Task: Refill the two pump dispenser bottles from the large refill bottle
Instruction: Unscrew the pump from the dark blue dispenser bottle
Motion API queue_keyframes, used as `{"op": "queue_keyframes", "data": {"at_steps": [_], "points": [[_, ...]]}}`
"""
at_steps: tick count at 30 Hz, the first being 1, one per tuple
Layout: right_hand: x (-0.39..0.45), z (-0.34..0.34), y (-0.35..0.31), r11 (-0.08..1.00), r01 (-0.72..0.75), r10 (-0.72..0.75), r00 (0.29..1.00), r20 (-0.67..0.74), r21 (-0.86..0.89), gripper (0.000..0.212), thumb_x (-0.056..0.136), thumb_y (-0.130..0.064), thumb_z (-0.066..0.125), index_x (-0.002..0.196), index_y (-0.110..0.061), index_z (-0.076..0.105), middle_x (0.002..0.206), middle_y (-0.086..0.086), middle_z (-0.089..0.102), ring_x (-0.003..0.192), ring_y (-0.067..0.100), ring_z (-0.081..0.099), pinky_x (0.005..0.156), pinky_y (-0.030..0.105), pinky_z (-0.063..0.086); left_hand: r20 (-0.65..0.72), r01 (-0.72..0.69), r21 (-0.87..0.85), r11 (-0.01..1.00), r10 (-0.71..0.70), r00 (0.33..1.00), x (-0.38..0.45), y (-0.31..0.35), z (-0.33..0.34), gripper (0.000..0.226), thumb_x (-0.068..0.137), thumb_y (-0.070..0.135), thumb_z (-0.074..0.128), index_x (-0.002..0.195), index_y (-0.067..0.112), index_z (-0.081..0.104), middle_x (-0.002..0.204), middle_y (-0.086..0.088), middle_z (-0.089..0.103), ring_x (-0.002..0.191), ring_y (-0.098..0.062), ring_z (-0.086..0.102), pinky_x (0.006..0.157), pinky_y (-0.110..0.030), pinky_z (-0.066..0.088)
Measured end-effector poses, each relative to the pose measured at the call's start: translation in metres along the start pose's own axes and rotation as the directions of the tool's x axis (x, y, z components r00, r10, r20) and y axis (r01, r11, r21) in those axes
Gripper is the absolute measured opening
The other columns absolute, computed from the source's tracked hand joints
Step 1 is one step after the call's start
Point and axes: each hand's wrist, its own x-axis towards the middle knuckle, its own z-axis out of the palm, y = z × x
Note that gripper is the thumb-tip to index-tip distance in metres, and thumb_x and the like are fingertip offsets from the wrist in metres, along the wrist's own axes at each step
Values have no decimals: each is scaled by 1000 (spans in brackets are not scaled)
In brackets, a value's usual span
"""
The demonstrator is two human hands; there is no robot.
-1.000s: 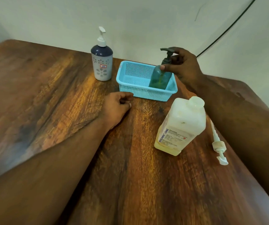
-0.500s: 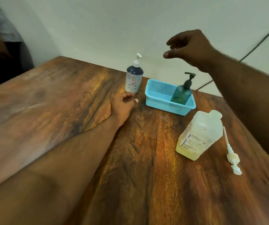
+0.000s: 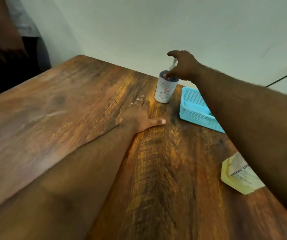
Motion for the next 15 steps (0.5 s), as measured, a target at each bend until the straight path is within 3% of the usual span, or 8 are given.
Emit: {"op": "queue_keyframes", "data": {"at_steps": [3, 6, 10, 15], "points": [[13, 11, 2, 999, -17, 15, 998, -69, -39, 51, 71, -27, 81, 117, -13, 64, 133, 10, 52, 121, 26, 51, 96, 40, 50, 32, -6, 49, 999, 5, 999, 6, 0, 4, 123, 69, 94, 39, 158, 15, 8, 166, -10, 8, 153, -26, 9, 124, -45, 9], [17, 13, 3, 996, -39, 24, 985, -173, -80, 27, 73, -16, 78, 98, -11, 69, 114, 10, 63, 102, 26, 63, 82, 34, 54, 1, -18, 7, 1000, 18, 1000, 5, 2, 3, 126, 69, 91, 46, 157, 15, 0, 166, -10, 10, 153, -26, 11, 123, -44, 9], [9, 7, -5, 995, 15, -34, 978, -205, -95, 23, 73, -10, 77, 95, -8, 71, 108, 9, 66, 98, 24, 63, 85, 35, 54, -113, -22, -231, 973, -5, 994, 0, 3, -2, 130, 68, 78, 67, 157, 21, -10, 166, -8, 5, 152, -27, 11, 120, -43, 14], [-28, -8, -26, 986, 160, -165, 967, -193, -43, 26, 70, -17, 79, 94, -15, 69, 99, 5, 65, 91, 19, 62, 72, 26, 46, -259, -114, -448, 887, -6, 966, -22, 7, -17, 114, 79, 57, 73, 158, 21, -2, 167, -5, 6, 152, -24, 11, 118, -36, 9]]}}
